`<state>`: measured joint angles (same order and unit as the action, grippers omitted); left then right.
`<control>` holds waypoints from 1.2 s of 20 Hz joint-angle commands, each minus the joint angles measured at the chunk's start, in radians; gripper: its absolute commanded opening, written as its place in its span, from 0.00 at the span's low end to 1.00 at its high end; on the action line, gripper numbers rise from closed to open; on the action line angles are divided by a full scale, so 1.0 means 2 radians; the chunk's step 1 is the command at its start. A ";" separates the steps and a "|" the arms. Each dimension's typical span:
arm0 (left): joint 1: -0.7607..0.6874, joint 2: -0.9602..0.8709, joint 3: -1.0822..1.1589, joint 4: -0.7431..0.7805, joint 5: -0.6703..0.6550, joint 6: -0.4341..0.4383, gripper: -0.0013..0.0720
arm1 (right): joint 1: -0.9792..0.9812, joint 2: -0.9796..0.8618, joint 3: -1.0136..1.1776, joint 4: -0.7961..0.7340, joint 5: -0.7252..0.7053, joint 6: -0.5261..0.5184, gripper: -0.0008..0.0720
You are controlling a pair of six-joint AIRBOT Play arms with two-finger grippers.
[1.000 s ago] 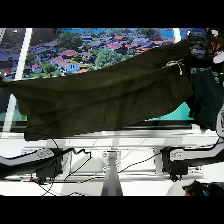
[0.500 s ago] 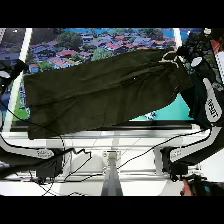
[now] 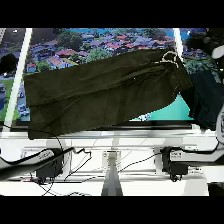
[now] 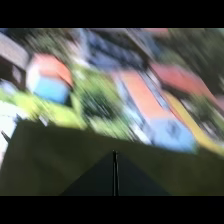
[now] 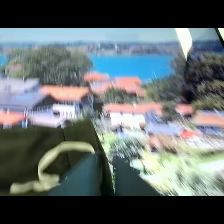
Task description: Fold the clothes and pants, and hang the long-sleeved shirts on hangers.
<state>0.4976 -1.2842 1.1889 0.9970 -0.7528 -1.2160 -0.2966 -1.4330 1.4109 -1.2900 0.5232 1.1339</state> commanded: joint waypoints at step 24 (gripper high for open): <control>0.012 0.067 -0.041 0.335 -0.249 -0.124 0.94 | -0.133 0.006 -0.242 0.198 0.079 0.044 0.79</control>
<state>0.5144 -1.1511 1.1126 1.4128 -1.1423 -1.3846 -0.5652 -1.3815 0.9092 -0.9596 0.7685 1.2964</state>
